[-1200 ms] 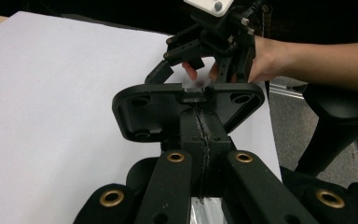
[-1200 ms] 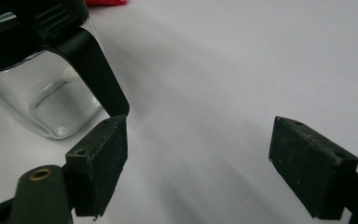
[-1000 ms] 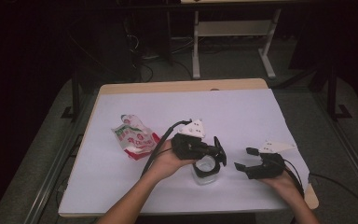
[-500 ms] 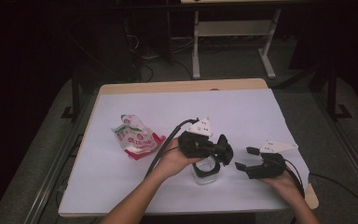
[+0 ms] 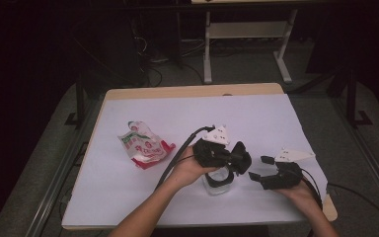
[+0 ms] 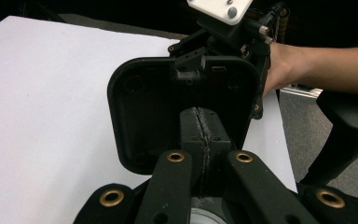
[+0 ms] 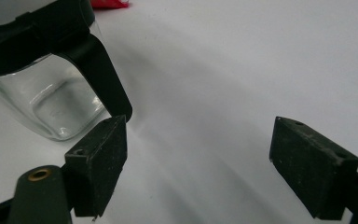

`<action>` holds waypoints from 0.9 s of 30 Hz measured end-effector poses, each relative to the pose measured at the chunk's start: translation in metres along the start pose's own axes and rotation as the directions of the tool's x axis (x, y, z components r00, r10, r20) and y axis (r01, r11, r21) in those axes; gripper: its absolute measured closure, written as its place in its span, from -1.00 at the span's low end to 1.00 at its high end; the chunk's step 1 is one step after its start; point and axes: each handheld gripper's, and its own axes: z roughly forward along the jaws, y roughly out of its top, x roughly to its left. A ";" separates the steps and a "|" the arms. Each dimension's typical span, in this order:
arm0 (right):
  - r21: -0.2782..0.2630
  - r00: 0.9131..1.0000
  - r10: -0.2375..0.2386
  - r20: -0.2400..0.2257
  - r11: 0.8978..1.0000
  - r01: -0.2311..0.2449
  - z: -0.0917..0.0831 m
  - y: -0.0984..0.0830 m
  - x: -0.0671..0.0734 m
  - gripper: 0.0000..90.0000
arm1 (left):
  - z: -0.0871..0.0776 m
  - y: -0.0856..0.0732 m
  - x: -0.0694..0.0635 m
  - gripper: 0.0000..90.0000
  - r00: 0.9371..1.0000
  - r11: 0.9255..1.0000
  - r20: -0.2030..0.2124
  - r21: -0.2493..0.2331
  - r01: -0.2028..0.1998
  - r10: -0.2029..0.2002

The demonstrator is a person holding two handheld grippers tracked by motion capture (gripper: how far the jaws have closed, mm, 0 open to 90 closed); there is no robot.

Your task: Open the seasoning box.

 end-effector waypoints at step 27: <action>0.001 1.000 -0.002 0.001 1.000 0.002 0.000 0.000 0.000 -0.59 | -0.031 -0.010 -0.002 0.95 0.998 0.997 0.015 -0.042 0.063 -0.062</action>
